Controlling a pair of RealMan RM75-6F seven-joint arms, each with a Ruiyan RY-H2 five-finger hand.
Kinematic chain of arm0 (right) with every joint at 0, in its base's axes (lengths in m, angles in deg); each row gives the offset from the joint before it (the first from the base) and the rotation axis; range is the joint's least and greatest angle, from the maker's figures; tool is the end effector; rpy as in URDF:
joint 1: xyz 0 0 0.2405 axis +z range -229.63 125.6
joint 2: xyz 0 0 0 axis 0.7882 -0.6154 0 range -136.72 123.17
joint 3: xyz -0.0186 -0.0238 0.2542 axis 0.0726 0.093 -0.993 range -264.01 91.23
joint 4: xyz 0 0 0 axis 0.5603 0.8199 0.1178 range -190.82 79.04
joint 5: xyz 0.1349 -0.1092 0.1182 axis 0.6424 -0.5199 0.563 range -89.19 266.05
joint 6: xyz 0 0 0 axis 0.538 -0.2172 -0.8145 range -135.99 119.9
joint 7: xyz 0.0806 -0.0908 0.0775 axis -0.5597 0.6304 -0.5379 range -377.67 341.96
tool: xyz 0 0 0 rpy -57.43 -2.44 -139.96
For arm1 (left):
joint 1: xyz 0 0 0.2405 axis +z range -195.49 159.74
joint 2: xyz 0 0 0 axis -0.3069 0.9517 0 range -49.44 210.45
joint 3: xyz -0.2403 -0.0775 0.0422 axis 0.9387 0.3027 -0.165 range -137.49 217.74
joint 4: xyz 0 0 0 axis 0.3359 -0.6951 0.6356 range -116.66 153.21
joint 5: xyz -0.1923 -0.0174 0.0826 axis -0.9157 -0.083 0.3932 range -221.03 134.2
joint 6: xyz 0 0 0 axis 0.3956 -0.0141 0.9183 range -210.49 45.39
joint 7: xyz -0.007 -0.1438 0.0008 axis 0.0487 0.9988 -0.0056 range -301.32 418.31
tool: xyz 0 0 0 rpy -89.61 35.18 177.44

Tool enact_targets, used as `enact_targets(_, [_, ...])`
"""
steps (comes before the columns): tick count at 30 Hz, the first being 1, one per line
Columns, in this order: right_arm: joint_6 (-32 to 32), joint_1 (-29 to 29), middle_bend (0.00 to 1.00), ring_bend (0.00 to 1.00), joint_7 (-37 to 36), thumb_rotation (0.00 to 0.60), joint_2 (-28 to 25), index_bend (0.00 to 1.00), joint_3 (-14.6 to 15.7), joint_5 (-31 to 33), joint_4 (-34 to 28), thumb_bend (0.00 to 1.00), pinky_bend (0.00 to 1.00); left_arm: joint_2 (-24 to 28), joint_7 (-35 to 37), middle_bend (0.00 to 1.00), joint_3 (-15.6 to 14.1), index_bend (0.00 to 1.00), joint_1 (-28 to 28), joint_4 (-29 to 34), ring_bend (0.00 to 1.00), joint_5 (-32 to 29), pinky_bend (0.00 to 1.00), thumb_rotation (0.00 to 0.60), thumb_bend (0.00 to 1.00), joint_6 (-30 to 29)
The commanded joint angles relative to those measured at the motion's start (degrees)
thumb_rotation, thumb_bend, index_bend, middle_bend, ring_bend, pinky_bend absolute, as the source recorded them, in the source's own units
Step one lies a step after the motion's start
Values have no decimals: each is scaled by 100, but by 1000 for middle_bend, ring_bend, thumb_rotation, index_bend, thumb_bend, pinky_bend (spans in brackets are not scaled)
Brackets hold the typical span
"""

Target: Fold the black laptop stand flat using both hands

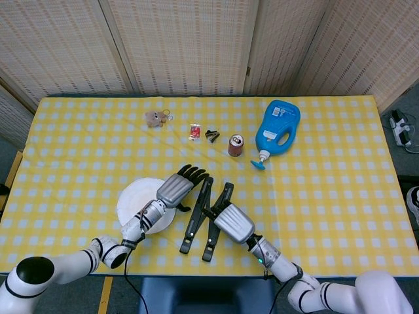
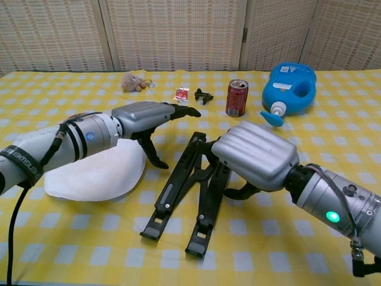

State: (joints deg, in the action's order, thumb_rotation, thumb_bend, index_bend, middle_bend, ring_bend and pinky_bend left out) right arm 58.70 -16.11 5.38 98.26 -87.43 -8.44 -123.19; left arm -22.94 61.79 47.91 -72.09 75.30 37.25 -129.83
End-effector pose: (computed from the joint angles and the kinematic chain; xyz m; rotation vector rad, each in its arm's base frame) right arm -0.1371 -0.2671 -0.0901 2.1147 -0.3581 1.0686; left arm -0.1062 0.3818 -0.0873 -2.1214 -0.8426 -1.0263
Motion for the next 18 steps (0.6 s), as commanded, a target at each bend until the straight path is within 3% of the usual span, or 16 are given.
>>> enact_targets(1, [-329, 186, 313, 386, -9, 600, -738, 47, 46, -38, -936, 241, 437, 141, 0, 81, 86, 22, 71, 151, 0, -112, 0, 600, 161, -58])
enact_targets(8, [-1912, 807, 43, 112, 724, 600, -1785, 0, -130, 621, -2199, 241, 75, 491, -81, 75, 174, 12, 222, 603, 0, -283, 0, 600, 161, -171])
enact_targets(13, [-2538, 1112, 0, 24, 1159, 600, -1916, 0, -296, 1184, -2437, 241, 20, 671, -162, 68, 170, 9, 332, 841, 0, -375, 0, 600, 151, -227])
enact_targets(18, [-2835, 1331, 0, 13, 1458, 600, -1804, 0, -315, 1481, -2416, 241, 13, 781, -190, 64, 157, 9, 416, 948, 0, -428, 0, 600, 151, -272])
